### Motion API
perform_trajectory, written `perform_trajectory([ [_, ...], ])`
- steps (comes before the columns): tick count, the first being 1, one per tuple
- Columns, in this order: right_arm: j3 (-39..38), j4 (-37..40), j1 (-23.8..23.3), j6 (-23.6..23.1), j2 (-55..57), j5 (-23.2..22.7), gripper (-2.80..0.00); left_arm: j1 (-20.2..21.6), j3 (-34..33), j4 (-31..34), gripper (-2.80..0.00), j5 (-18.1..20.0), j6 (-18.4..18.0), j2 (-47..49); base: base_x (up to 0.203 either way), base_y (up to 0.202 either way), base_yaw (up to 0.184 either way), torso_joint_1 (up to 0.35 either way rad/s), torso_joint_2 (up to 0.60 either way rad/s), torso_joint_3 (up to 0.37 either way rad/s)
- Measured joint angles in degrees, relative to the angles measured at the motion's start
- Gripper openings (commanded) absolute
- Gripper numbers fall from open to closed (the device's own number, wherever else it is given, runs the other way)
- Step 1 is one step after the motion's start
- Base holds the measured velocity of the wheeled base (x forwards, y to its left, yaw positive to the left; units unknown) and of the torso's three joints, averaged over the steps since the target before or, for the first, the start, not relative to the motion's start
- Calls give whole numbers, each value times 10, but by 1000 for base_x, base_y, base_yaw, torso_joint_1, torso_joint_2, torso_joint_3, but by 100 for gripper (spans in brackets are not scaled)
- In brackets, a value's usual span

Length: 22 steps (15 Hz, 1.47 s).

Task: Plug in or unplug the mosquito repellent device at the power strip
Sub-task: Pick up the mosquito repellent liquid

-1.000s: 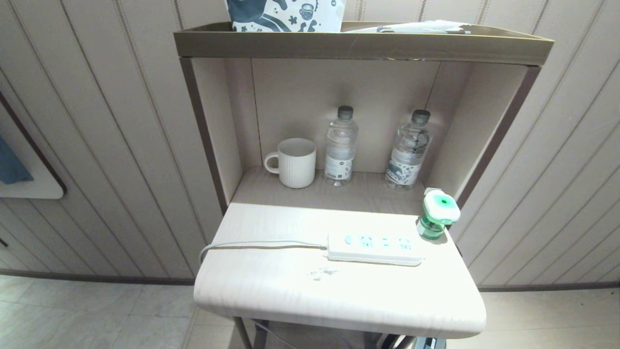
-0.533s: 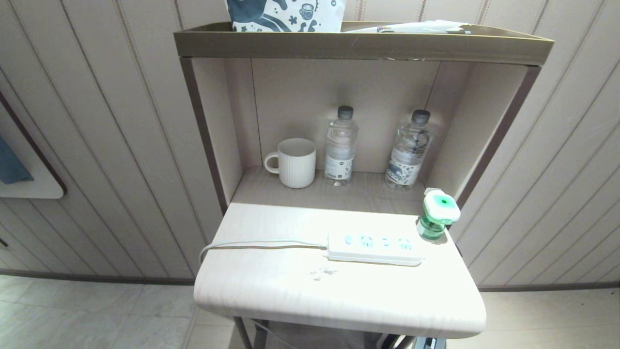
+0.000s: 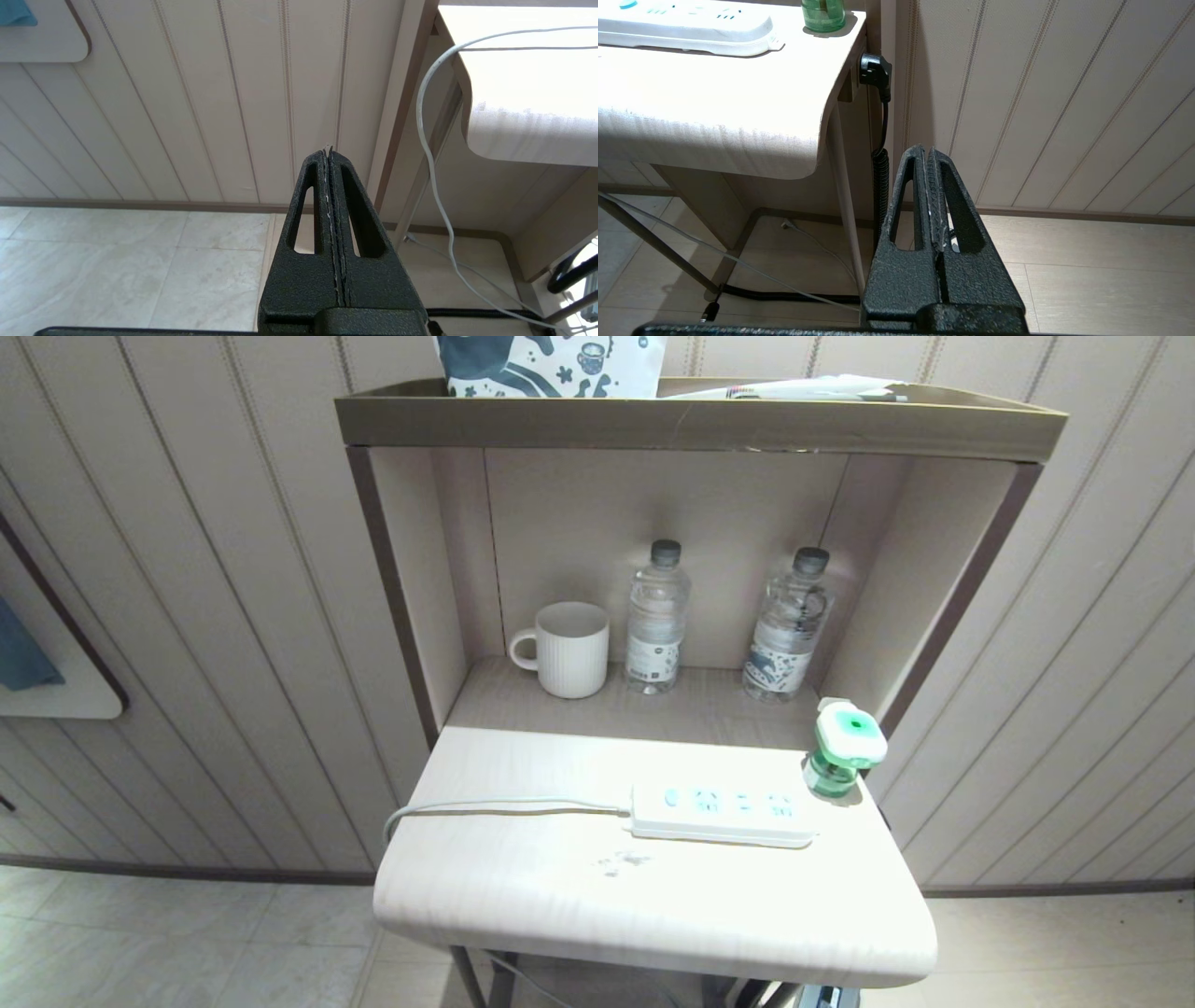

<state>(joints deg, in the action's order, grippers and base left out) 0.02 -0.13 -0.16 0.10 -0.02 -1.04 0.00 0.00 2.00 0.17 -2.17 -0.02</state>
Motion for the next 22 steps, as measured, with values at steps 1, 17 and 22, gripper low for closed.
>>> perform_trajectory([
  [1, 0, 0, 0, 0, 0, 0, -280, 0, 0, 0, -280, 0, 0, 0, 0, 0, 0, 0, 0, 0],
  [17, 416, 110, -27, 105, 298, -88, -280, 0, 0, 0, -280, 0, 1, 0, 0, 0, 0, 0, 0, 0],
  [22, 465, 101, 60, 109, 431, -89, -280, 0, 0, 0, -280, 0, 0, 0, 0, 0, 0, 0, 0, 0],
])
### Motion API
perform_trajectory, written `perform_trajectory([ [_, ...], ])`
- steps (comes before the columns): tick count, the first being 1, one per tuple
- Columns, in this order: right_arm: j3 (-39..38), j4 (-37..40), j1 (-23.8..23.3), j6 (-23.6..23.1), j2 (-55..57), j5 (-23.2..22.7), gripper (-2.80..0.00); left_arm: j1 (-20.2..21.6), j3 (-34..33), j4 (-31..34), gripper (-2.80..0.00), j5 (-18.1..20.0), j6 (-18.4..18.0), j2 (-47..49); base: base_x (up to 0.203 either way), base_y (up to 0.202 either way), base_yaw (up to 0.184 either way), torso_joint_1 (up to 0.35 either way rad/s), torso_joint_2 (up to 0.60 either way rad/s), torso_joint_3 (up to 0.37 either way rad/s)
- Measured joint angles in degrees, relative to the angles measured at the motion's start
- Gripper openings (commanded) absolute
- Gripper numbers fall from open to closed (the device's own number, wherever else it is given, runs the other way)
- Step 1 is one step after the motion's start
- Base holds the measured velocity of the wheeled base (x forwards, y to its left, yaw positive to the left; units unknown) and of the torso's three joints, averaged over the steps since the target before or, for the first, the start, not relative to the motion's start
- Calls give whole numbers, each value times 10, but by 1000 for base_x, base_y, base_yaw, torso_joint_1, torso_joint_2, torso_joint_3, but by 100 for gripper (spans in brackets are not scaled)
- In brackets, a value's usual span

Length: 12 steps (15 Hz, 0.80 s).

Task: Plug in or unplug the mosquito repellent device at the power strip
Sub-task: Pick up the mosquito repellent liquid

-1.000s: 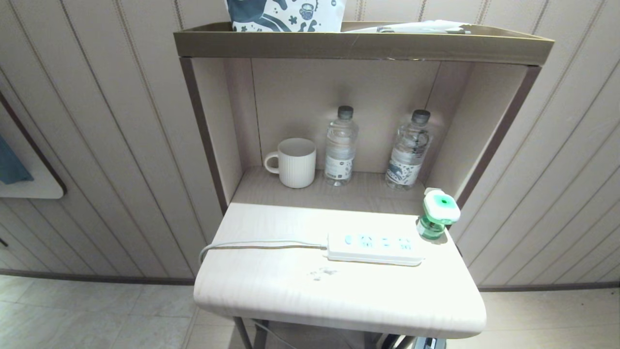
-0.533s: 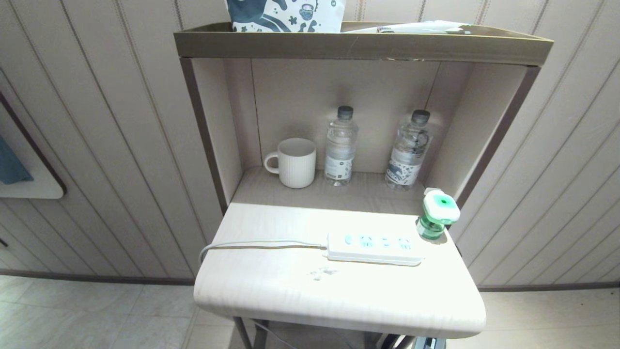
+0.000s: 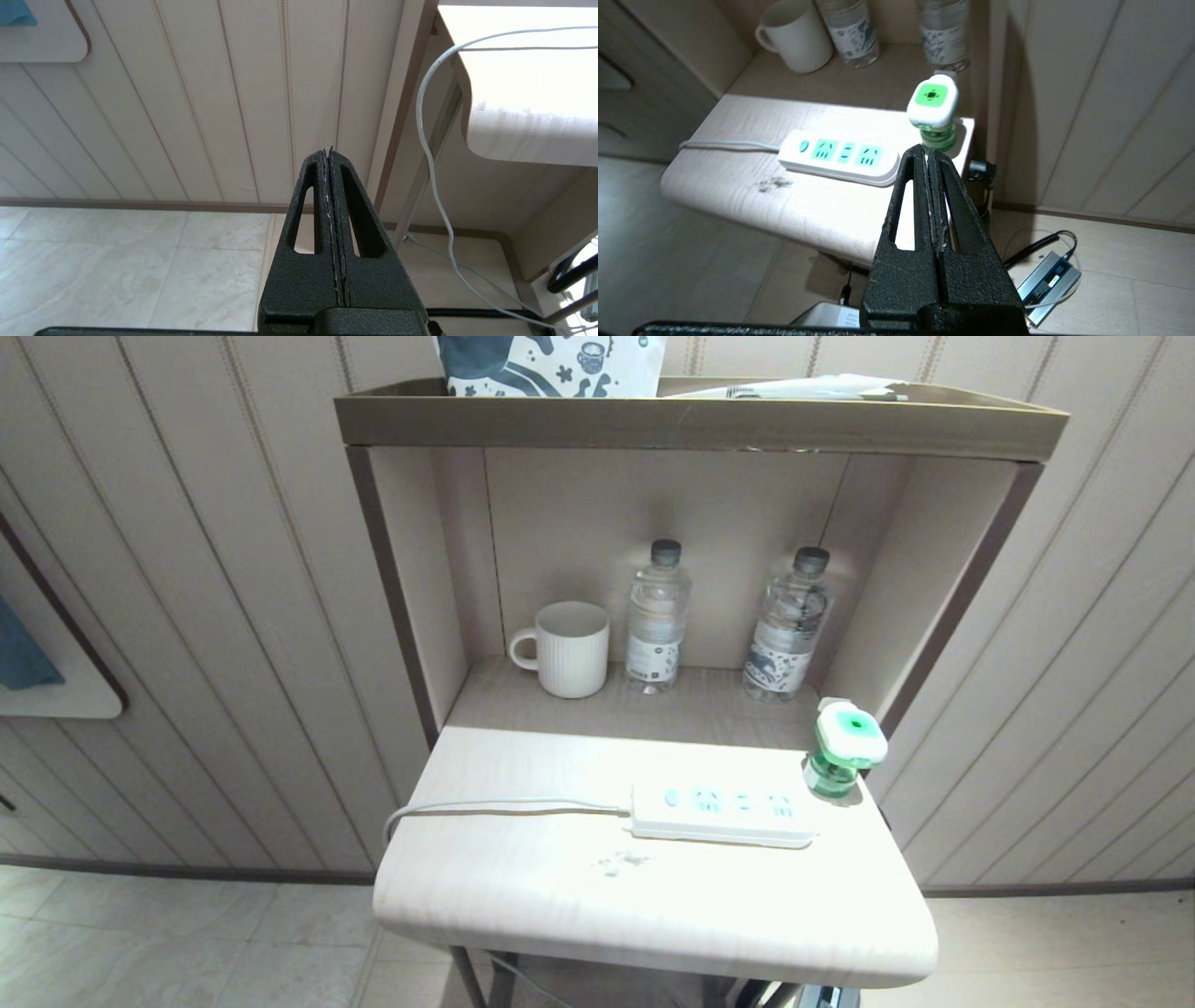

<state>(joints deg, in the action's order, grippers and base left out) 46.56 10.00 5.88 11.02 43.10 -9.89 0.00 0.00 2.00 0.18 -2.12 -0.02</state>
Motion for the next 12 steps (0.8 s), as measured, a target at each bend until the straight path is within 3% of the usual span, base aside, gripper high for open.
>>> perform_trajectory([
  [2, 1, -1, 45, 7, 40, 39, -280, 0, 0, 0, -280, 0, 0, 0, 0, 0, 0, 0, 0, 0],
  [5, -16, -30, 140, 35, 75, 143, -280, 0, 0, 0, -280, 0, 0, 0, 0, 0, 0, 0, 0, 0],
  [10, -82, -137, 367, 66, 108, 419, -280, 0, 0, 0, -280, 0, 0, 0, 0, 0, 0, 0, 0, 0],
  [12, -117, -179, 415, 66, 120, 511, -280, 0, 0, 0, -280, 0, 0, 0, 0, 0, 0, 0, 0, 0],
])
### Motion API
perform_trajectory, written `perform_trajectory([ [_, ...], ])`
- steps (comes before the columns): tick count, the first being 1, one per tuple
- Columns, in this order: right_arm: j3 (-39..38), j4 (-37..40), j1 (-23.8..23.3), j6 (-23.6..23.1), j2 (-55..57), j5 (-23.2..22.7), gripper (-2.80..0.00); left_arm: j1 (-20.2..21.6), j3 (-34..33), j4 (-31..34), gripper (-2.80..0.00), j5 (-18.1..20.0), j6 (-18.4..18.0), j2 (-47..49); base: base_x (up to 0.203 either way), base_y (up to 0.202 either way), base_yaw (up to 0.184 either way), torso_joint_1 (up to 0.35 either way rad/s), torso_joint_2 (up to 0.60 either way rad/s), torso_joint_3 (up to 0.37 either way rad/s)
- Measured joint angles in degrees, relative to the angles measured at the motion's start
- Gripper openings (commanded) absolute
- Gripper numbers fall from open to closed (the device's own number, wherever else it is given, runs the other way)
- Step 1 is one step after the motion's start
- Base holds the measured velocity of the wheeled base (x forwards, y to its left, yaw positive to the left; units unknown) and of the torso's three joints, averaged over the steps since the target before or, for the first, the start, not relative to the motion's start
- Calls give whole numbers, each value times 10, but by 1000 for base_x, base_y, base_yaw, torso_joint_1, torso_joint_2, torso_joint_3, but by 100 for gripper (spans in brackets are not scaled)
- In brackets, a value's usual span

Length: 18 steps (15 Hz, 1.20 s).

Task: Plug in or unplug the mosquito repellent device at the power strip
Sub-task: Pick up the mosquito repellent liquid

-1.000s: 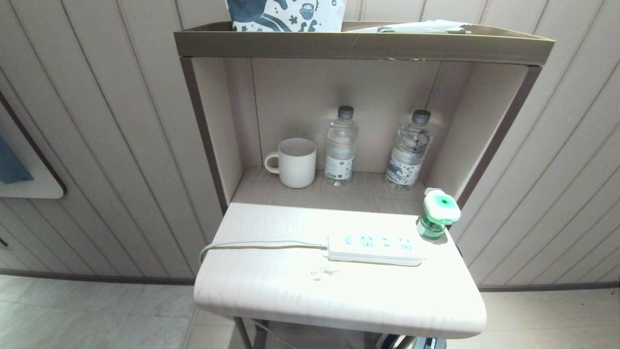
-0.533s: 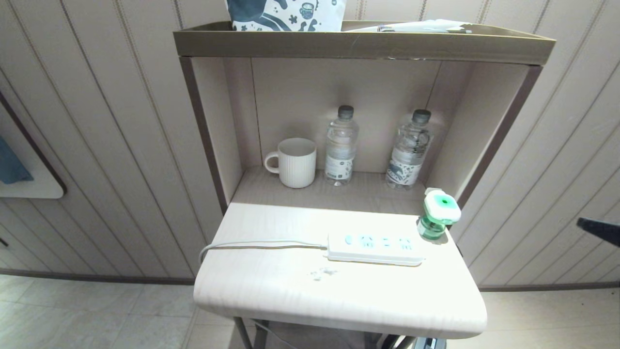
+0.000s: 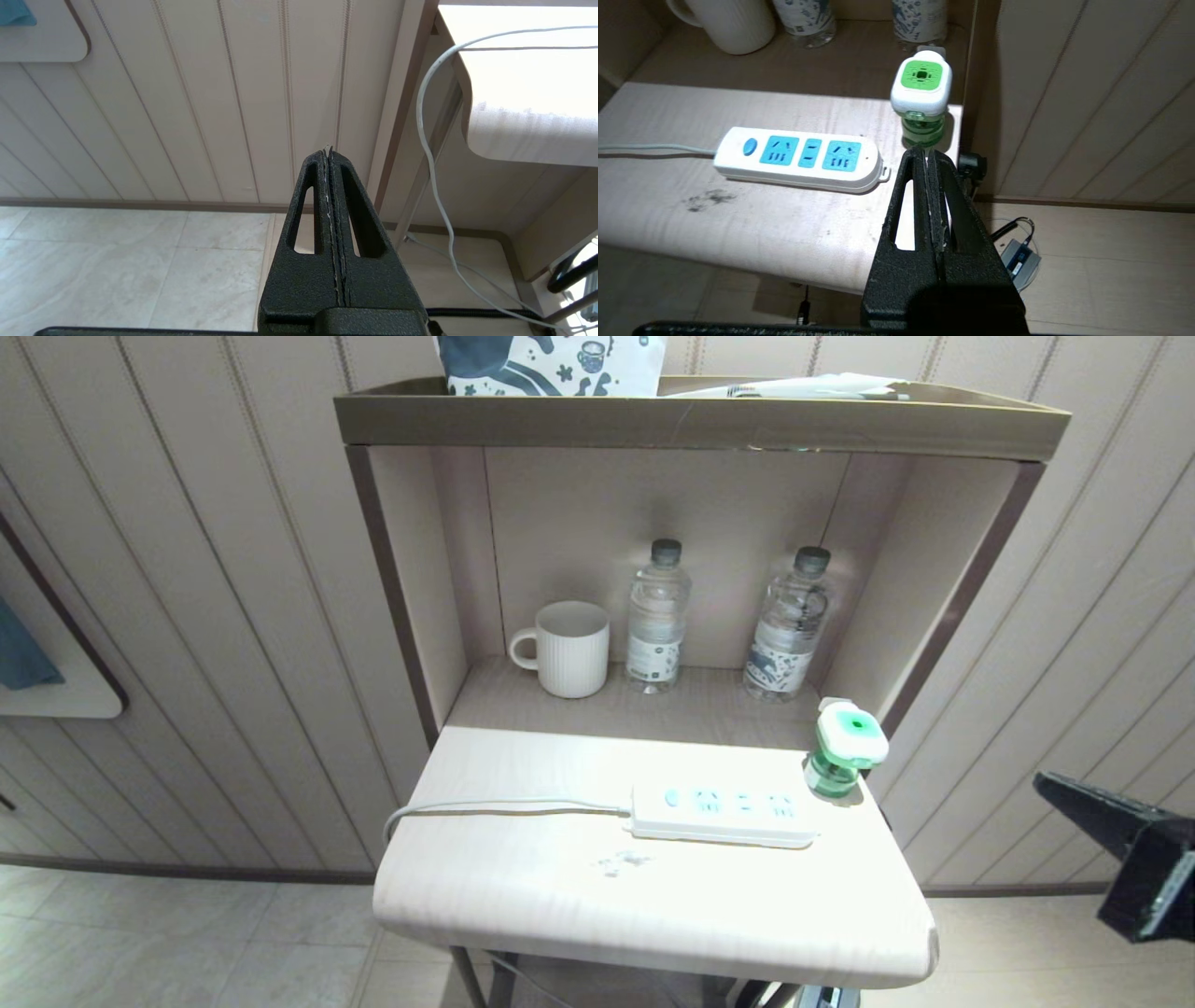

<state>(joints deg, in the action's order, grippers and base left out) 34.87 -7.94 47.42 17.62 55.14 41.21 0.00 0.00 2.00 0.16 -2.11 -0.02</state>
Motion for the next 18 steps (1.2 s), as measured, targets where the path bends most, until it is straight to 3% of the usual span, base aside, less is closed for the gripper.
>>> perform_trajectory([
  [1, -11, -3, 9, 0, 5, 17, -280, 0, 0, 0, -280, 0, 0, 0, 0, 0, 0, 0, 0, 0],
  [2, -18, -9, 14, 0, 9, 23, 0, 0, 0, 0, -280, 0, 0, 0, 0, 0, 0, 0, 0, 0],
  [7, -67, -115, 21, -26, 61, 31, 0, 0, 0, 0, -280, 0, 0, 0, 0, 0, 0, 0, 0, 0],
  [11, -103, -257, 15, -34, 170, 30, 0, 0, 0, 0, -280, 0, 0, 0, 0, 0, 0, 0, 0, 0],
  [18, -109, -400, -73, -92, 272, 21, 0, 0, 0, 0, -280, 0, 0, 0, 0, 0, 0, 0, 0, 0],
])
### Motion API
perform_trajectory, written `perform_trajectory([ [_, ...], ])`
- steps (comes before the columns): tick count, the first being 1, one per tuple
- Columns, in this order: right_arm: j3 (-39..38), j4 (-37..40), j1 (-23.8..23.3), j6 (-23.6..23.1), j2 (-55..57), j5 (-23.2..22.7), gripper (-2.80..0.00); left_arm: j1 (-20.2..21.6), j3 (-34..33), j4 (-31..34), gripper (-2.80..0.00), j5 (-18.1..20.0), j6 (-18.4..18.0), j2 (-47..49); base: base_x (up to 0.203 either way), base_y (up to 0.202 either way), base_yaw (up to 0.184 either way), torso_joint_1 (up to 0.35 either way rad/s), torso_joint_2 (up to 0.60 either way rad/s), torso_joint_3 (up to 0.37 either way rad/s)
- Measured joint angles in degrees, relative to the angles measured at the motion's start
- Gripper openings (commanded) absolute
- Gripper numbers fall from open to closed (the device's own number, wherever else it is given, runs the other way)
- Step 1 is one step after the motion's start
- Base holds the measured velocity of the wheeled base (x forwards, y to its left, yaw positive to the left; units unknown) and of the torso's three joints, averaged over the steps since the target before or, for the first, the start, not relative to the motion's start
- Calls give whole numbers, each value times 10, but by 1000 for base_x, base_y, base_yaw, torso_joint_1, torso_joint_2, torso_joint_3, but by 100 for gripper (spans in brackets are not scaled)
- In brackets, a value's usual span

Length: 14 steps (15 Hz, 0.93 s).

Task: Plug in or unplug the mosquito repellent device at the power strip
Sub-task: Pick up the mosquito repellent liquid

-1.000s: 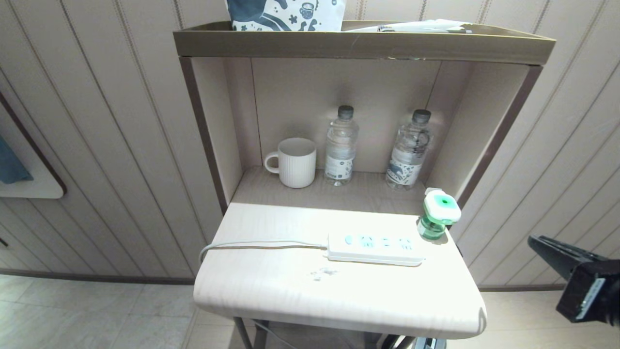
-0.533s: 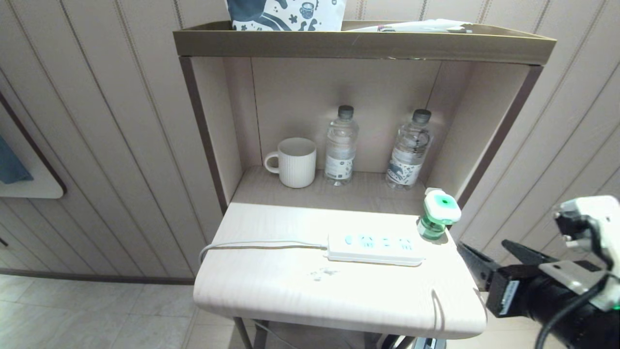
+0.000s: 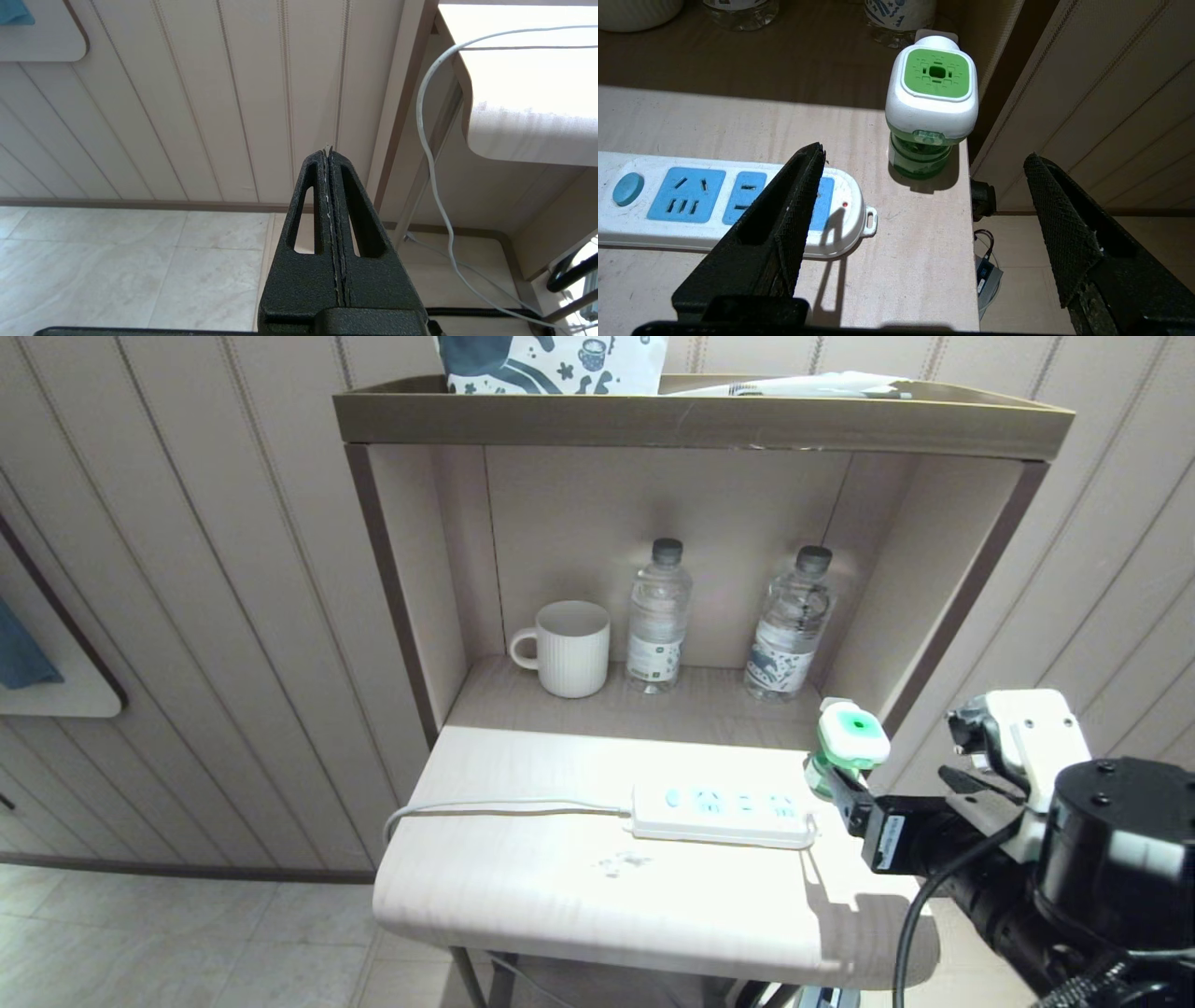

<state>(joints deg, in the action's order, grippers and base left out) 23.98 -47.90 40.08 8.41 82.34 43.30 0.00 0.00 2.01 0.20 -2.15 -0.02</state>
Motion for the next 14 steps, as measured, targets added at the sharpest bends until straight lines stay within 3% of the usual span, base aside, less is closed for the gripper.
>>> perform_trajectory([
  [4, 11, -7, -33, -6, 30, -27, 0, 0, 0, 0, -280, 0, 0, 0, 0, 0, 0, 0, 0, 0],
  [8, 24, -27, -89, -6, 54, -85, 0, 0, 0, 0, -280, 0, 0, 0, 0, 0, 0, 0, 0, 0],
  [14, 33, -28, -103, -7, 66, -114, 0, 0, 0, 0, -280, 0, 0, 0, 0, 0, 0, 0, 0, 0],
])
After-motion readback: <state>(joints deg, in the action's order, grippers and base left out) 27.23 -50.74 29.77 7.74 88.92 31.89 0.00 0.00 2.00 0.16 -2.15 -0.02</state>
